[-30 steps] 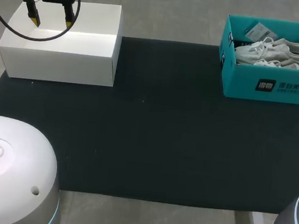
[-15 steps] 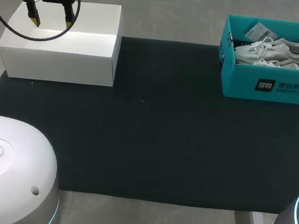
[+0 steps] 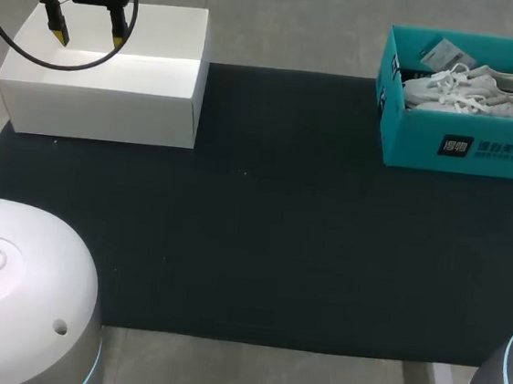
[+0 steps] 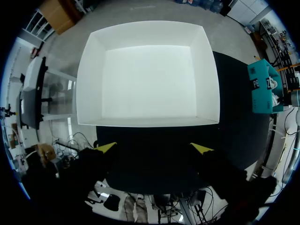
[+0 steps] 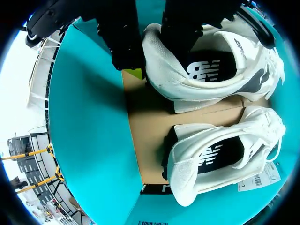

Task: Take the shoe out of the shoebox, open the shoe tongue, remove and reinsert the insole, then place the shoe into the shoebox

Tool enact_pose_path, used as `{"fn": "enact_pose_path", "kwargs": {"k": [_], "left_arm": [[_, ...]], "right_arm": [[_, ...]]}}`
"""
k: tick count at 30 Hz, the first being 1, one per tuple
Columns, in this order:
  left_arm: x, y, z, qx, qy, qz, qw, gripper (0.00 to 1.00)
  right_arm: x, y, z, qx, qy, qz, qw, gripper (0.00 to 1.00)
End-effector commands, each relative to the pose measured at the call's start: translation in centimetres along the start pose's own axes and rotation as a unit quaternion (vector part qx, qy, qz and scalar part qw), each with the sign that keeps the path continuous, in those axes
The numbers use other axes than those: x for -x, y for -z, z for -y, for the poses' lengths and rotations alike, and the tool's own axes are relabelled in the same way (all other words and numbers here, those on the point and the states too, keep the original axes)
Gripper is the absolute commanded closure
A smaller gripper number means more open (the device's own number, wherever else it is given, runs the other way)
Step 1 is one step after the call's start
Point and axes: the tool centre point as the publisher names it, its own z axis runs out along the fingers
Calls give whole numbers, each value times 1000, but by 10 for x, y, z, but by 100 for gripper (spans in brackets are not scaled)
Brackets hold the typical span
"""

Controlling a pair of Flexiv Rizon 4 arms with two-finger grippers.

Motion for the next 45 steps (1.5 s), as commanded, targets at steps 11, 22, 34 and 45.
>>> {"fn": "enact_pose_path", "kwargs": {"k": [11,22,34,45], "left_arm": [[0,0,0,0,0,0,1000,0],[0,0,0,0,0,0,1000,0],[0,0,0,0,0,0,1000,0],[0,0,0,0,0,0,1000,0]], "right_arm": [[9,49,1,-1,-17,32,999,100],[11,106,5,5,-44,14,999,100],[18,171,15,-3,-46,8,999,100],[33,240,21,20,-48,13,999,100]]}}
